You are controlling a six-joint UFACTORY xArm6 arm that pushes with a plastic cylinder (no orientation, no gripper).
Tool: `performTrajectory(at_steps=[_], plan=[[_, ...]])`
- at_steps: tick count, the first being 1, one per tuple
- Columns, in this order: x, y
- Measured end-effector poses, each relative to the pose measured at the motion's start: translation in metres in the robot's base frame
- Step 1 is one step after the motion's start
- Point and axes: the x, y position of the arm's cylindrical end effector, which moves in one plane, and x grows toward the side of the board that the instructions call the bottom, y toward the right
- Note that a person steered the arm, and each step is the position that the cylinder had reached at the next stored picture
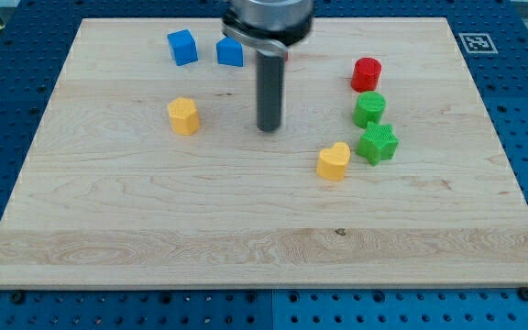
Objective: Move the yellow hexagon slightly down
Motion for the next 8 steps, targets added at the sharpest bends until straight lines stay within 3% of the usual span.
performTrajectory(at_steps=[1, 2, 3, 8], plan=[[-0.038, -0.046], [-0.040, -0.110], [-0.034, -0.121], [0.024, -0.072]])
